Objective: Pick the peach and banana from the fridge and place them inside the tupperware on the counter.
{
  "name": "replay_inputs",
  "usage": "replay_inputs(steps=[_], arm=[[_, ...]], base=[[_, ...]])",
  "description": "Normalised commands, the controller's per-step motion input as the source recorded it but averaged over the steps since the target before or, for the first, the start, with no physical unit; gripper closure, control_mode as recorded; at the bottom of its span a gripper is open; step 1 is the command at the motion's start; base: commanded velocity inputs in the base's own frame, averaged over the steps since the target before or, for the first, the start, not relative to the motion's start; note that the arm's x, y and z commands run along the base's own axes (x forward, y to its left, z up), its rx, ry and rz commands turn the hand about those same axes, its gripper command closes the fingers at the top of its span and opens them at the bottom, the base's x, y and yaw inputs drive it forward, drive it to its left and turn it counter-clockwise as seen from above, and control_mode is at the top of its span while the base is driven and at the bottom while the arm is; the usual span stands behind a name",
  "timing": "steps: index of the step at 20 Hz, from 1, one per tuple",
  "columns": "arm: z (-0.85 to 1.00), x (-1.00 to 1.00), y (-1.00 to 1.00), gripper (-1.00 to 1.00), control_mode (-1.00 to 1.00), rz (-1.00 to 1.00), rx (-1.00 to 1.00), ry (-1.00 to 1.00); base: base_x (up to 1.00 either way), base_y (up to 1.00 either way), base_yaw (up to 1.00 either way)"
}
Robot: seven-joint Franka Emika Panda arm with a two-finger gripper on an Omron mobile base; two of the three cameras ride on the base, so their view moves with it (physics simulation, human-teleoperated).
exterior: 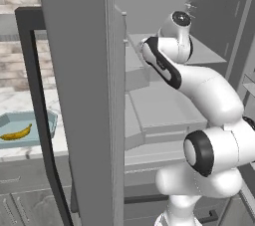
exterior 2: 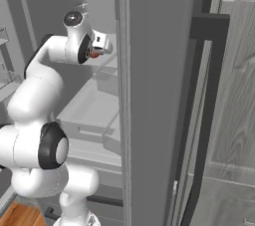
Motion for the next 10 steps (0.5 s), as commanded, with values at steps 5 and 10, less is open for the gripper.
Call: replay_inputs(steps=[5,10], arm=[[0.02,-0.98,0.00,1.00,-1.00,-0.17,0.06,-0.17],[0.16,-1.00,0.00,1.00,-1.00,0.00,0.00,-0.04]], base=[[0.00,0.00,0.00],[0.00,0.00,0.00]])
